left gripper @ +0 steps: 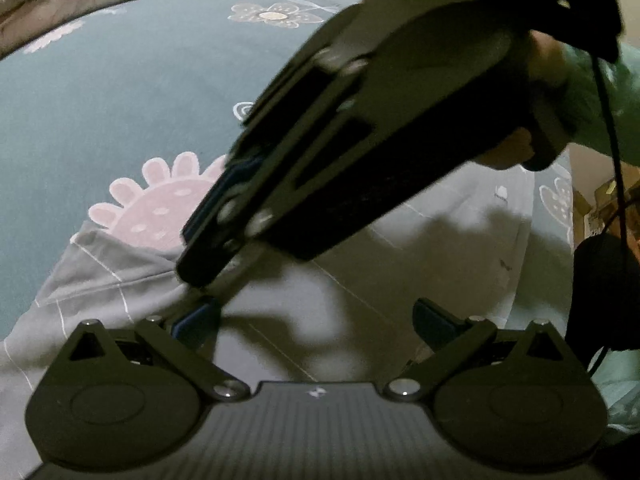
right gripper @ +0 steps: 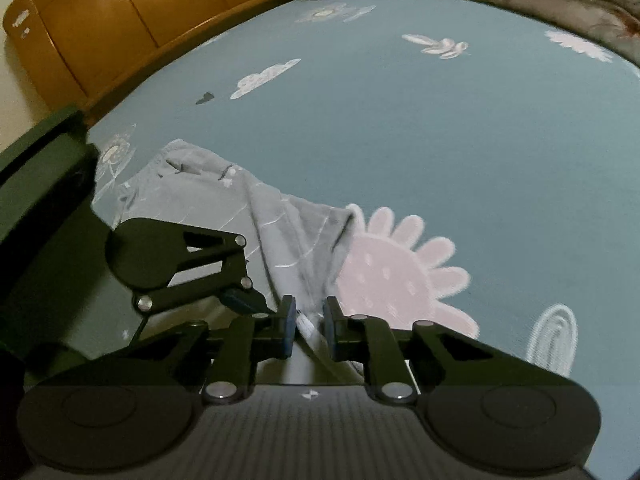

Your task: Fold clothes

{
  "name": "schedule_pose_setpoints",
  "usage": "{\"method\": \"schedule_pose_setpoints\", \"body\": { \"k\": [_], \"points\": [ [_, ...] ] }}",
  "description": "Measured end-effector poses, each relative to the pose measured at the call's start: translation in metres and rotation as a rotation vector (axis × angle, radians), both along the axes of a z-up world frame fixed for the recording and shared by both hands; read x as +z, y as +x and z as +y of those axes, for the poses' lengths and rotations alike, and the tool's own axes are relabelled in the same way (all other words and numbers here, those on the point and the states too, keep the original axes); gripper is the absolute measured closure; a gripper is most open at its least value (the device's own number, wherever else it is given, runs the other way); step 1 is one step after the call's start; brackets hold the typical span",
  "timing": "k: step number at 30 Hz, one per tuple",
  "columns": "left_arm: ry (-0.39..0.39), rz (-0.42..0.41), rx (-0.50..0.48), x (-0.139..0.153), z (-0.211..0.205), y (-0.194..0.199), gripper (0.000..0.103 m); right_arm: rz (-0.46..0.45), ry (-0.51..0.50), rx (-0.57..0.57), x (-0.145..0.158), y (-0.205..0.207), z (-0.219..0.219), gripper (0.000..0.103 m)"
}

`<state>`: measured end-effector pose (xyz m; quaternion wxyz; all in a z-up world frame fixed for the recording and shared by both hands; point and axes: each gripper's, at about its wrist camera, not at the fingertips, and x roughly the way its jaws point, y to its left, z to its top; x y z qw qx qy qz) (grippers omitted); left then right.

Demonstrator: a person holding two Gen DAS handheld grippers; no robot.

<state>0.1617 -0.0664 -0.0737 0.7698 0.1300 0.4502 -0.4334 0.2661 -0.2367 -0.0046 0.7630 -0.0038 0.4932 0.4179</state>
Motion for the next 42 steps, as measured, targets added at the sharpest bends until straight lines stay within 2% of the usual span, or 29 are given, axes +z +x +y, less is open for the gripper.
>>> {"method": "schedule_pose_setpoints", "body": {
  "k": [3, 8, 9, 11, 14, 16, 20, 23, 26, 29, 31, 33, 39, 42],
  "points": [
    [-0.006, -0.007, 0.0, -0.002, 0.006, 0.0, 0.001, 0.012, -0.013, 0.002, -0.006, 0.005, 0.008, 0.084],
    [-0.019, -0.006, 0.002, -0.006, 0.018, 0.002, 0.001, -0.029, -0.033, 0.013, -0.01, 0.009, 0.02, 0.085],
    [-0.02, -0.006, 0.001, -0.007, 0.02, 0.002, 0.001, -0.045, -0.044, 0.017, -0.011, 0.01, 0.022, 0.087],
    [-0.022, -0.008, 0.0, -0.008, 0.025, 0.003, 0.001, -0.1, -0.06, 0.018, -0.009, 0.011, 0.027, 0.1],
    [-0.021, -0.015, -0.001, -0.013, 0.019, -0.001, 0.001, -0.133, -0.021, -0.052, -0.005, 0.019, 0.024, 0.1],
    [-0.02, -0.019, -0.005, -0.015, 0.021, -0.001, 0.001, -0.125, -0.026, -0.089, -0.006, 0.025, 0.022, 0.098],
    [-0.025, -0.02, -0.016, -0.006, 0.008, 0.008, 0.001, -0.113, -0.021, -0.125, 0.004, 0.018, 0.006, 0.088],
    [-0.035, 0.016, 0.002, -0.001, 0.012, 0.014, 0.001, -0.111, -0.048, -0.183, 0.012, 0.004, -0.01, 0.088],
    [-0.059, 0.047, 0.028, 0.008, 0.025, 0.022, 0.001, -0.07, -0.043, -0.225, 0.012, -0.016, -0.026, 0.087],
    [-0.064, 0.014, 0.056, 0.015, 0.039, 0.031, 0.001, -0.028, -0.073, -0.236, 0.001, -0.034, -0.027, 0.085],
    [-0.056, -0.001, 0.08, 0.008, 0.038, 0.039, 0.001, 0.005, -0.058, -0.245, -0.008, -0.041, -0.024, 0.084],
    [0.009, 0.027, 0.142, 0.012, 0.027, 0.057, 0.001, 0.041, -0.048, -0.254, -0.018, -0.042, -0.017, 0.082],
    [-0.015, 0.027, 0.143, 0.015, 0.033, 0.053, 0.001, 0.017, -0.047, -0.259, -0.008, -0.049, -0.01, 0.079],
    [-0.02, 0.025, 0.141, 0.021, 0.038, 0.054, 0.001, 0.025, -0.026, -0.262, -0.008, -0.05, -0.01, 0.072]
  ]
}}
